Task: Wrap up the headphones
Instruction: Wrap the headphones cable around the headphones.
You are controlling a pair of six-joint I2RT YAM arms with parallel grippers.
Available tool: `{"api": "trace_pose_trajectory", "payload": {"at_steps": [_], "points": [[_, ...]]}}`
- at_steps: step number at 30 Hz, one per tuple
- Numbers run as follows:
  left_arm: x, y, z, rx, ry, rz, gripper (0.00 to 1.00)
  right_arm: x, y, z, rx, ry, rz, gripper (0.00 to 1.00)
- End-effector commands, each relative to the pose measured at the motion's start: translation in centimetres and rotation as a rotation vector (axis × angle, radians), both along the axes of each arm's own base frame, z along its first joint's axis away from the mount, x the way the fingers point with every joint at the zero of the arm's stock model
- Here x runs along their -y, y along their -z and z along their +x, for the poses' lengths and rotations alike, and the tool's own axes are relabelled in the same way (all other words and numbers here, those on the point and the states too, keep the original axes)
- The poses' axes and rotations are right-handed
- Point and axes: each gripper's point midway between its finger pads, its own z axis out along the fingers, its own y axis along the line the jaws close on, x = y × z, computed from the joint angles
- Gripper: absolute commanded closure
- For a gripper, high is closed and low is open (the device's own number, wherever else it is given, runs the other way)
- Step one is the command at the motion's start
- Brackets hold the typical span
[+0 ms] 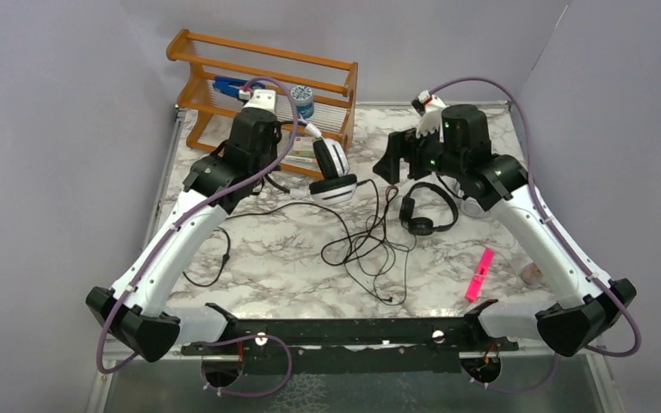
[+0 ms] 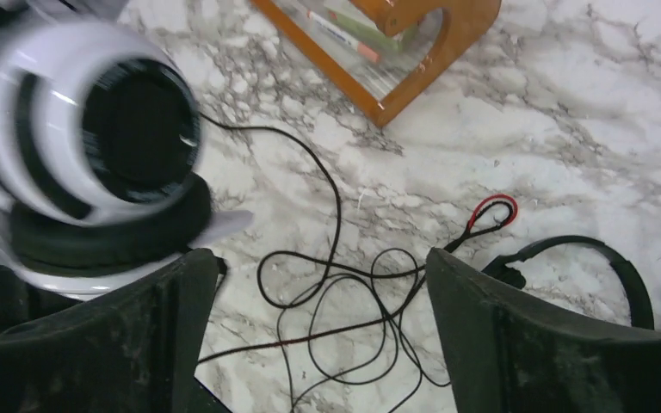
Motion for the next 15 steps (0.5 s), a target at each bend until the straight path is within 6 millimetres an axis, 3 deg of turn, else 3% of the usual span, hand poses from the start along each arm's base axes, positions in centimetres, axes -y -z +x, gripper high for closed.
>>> {"api": "trace_pose_trajectory", "payload": {"at_steps": [1,4,7,9,12,15], "points": [[0.5,2.2,0.7,-0.041,0.053,0.080,1.00,-1.9,-3.3,-0.4,0.081,-0.052,-0.022,0.01],[0.7,4.2,0.7,-0.092,0.062,0.117,1.00,-6.1,-5.3,-1.3,0.079,-0.228,0.080,0.00],[0.9,5.5,0.5,-0.121,0.065,0.120,1.00,-10.3,-4.3,-2.0,0.060,-0.321,0.069,0.00],[1.2,6.2,0.5,-0.140,0.079,0.130,1.00,-12.0,-3.3,-2.0,0.045,-0.336,0.041,0.00],[1.4,6.4,0.3,-0.148,0.089,0.129,1.00,-13.4,-1.0,-1.4,0.028,-0.317,-0.015,0.00],[1.2,6.2,0.0,-0.140,0.090,0.126,1.00,-13.5,2.3,-0.7,0.003,-0.284,-0.098,0.01]]}}
